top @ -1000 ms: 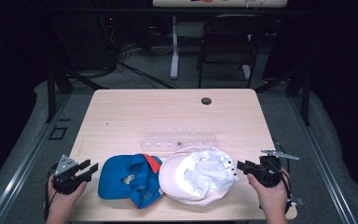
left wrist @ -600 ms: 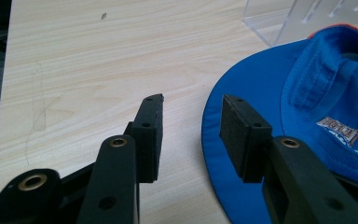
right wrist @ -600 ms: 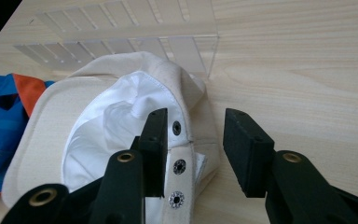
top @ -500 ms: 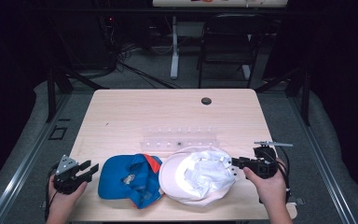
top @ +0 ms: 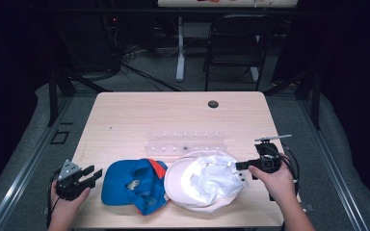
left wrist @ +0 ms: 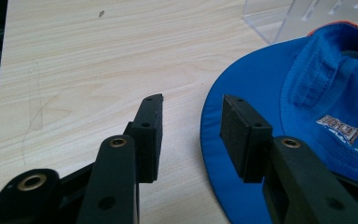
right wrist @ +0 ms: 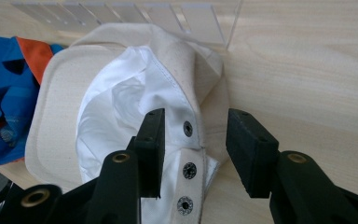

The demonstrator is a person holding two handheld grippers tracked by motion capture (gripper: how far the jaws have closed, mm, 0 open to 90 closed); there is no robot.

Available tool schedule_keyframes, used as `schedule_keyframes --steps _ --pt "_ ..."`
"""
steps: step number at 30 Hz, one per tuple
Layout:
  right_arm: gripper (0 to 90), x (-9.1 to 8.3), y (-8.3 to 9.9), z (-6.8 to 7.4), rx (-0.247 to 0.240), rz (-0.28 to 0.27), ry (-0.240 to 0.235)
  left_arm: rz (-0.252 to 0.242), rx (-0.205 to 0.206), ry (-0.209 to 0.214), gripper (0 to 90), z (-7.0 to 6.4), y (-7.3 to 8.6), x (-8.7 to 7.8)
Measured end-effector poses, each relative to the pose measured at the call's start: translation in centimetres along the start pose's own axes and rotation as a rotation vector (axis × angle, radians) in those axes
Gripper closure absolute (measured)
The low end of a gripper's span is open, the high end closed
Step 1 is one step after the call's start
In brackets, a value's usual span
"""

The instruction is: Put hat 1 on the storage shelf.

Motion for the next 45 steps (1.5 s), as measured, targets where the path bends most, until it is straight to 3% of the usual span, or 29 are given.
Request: schedule_keyframes --steps 12,14,15,18,24,25,26,31,37,40,42,45 --pt "62.6 2.1 0.7 -0.2 0.047 0.131 -0.056 0.005 0.002 -0.001 59.6 0.0 0.0 0.1" --pt "63.3 2.4 0.8 0.0 0.071 0.125 -0.058 0.013 0.002 -0.001 59.6 0.0 0.0 0.1" --pt "63.7 2.4 0.7 -0.1 0.054 0.148 -0.065 0.007 0.002 0.001 59.6 0.0 0.0 0.2" --pt "66.3 2.4 0.7 -0.1 0.073 0.160 -0.069 0.007 0.003 0.002 59.6 0.0 0.0 0.2" --pt "79.4 1.8 0.6 -0.1 0.100 0.163 -0.098 0.005 0.003 0.000 59.6 0.0 0.0 0.1" --pt "80.3 1.8 0.5 0.2 0.124 0.144 -0.093 0.004 0.003 0.000 59.6 0.0 0.0 0.1" --pt "81.1 1.7 0.5 0.2 0.105 0.153 -0.093 0.004 0.003 0.000 59.6 0.0 0.0 0.1" --pt "82.2 1.2 0.3 0.7 0.080 0.169 -0.090 0.003 0.003 -0.002 59.6 0.0 0.0 0.1" --pt "82.6 0.5 0.1 1.1 0.071 0.201 -0.133 -0.008 0.002 -0.006 59.6 0.0 0.0 0.1" --pt "82.6 0.2 0.0 1.5 0.112 0.190 -0.152 -0.011 -0.002 -0.009 59.6 0.0 0.0 0.0" --pt "82.7 -0.2 -0.1 1.6 0.095 0.207 -0.171 -0.015 -0.003 -0.009 59.6 0.0 0.0 0.0" --pt "82.7 -0.6 -0.3 1.9 0.124 0.204 -0.209 -0.009 -0.003 -0.010 59.6 0.1 0.0 -0.2"
Point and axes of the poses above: each handheld gripper's, and its own axes: x roughly forward along the jaws, y roughly out of its underside, z roughly to its left, the point moved 3 cm from there along x, roughly forward along the jaws, and after that the axes turned 9 degrees about y, right-handed, at the moved point
